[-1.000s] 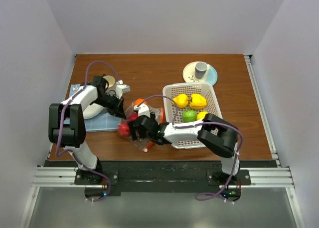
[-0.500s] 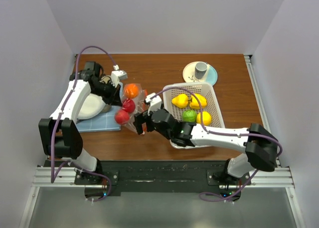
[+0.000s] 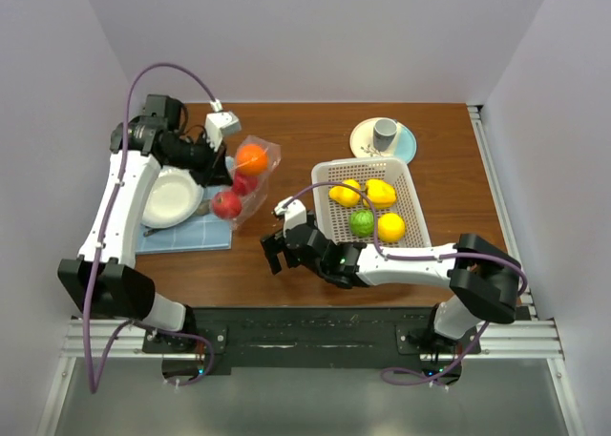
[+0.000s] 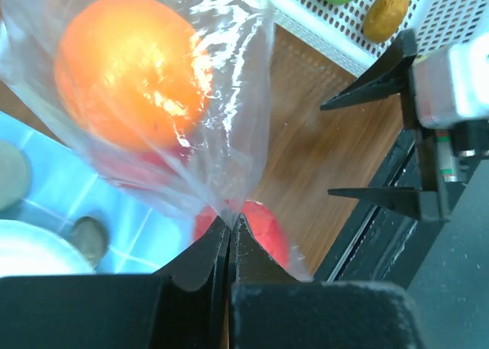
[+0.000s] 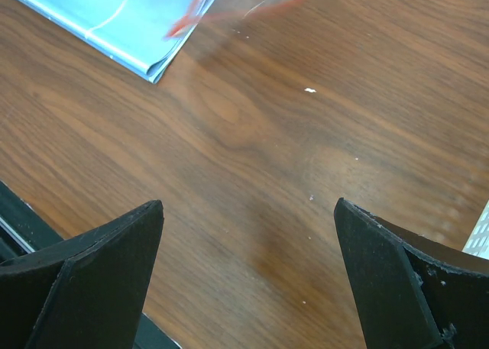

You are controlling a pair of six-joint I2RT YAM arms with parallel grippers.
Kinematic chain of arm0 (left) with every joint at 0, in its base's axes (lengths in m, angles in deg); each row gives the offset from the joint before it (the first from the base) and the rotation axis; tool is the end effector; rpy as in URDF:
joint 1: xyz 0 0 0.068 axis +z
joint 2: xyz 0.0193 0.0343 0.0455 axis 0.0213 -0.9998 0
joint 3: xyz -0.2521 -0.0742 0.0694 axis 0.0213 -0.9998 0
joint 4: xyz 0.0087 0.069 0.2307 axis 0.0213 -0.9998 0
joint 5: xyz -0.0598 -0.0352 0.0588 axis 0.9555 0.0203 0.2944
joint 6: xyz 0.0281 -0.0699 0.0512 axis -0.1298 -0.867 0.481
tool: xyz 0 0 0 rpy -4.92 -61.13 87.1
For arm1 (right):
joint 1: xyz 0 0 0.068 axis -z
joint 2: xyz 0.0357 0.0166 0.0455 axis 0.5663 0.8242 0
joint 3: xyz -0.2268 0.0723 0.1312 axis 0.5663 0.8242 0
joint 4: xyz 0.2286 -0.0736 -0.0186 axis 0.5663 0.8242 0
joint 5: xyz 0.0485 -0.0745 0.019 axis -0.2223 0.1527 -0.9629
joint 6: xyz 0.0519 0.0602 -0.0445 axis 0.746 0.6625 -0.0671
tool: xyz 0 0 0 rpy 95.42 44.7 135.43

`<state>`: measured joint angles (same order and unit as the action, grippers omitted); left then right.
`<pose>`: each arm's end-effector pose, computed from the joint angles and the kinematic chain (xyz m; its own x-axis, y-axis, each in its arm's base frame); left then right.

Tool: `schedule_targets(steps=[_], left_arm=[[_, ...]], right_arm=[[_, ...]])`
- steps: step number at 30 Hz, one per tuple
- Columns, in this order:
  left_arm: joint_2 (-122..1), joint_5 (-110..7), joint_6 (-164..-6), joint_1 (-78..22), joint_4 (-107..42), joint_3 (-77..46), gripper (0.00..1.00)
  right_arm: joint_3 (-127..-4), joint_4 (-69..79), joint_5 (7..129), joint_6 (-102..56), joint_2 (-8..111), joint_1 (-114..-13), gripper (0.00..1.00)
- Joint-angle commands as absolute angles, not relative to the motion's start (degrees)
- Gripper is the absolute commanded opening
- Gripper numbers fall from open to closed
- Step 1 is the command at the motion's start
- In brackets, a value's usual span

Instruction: Open the zip-top bag and remove the fake food

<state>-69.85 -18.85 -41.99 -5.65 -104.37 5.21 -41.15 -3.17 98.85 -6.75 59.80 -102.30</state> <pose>0.2697 -0.0745 0.3455 -0.5640 0.4350 -0.7019 0.7677 0.5895 -0.2515 0.1653 0.3195 0.2082 -0.4647 -0.1793 -0.8671 -0.5873 0.7953 0.1502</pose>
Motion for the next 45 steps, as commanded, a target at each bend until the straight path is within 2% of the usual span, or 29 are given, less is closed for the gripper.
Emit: schedule_targets(steps=[1,4,8,10,15,20,25,32,41,45], left_arm=[[-70.29,-21.53,-42.15,-5.79,-100.98,-8.35,0.00],[-70.64,-26.45,-41.62,-4.91,-94.92,-16.35,0.00],[-71.44,-29.54,-41.18,-4.30,-92.36,-20.23,0.00],[-71.44,-27.45,-41.27,-4.12,-94.71,-18.31,0.00],[-70.64,-18.40,-42.93,-5.08,-103.23,-3.21,0.00],[-72.05,-13.55,-46.09,-11.40,-108.70,6.65,0.00],[-69.86,-12.49,-49.35,-16.51,-107.47,4.99,0.00],[-65.99,-9.33,-50.23,-16.69,-109.14,3.76,0.02],[-62.65,-24.78,-50.24,-14.59,-98.79,-5.36,0.00],[-64.14,-27.78,-46.03,-6.52,-96.58,-12.14,0.00]], right_arm=[[-42.49,-4.58,99.93,-7.67,60.60,-102.52,0.99],[-42.40,-3.53,101.24,-8.20,61.83,-102.60,0.99],[-41.43,-3.44,103.70,-8.37,62.62,-102.60,0.99],[-41.96,-2.21,105.72,-8.37,64.02,-102.69,0.99],[-41.79,-3.42,106.61,-8.11,67.01,-102.69,0.98],[-41.35,-4.49,106.70,-7.93,68.07,-103.13,0.99],[-40.12,-5.46,108.10,-8.63,65.44,-103.83,0.99],[-36.96,-6.42,109.68,-9.42,57.35,-104.80,0.99],[-38.44,-4.23,111.09,-9.60,57.52,-105.15,0.99],[-38.97,-4.05,111.97,-10.65,58.66,-105.24,0.99]])
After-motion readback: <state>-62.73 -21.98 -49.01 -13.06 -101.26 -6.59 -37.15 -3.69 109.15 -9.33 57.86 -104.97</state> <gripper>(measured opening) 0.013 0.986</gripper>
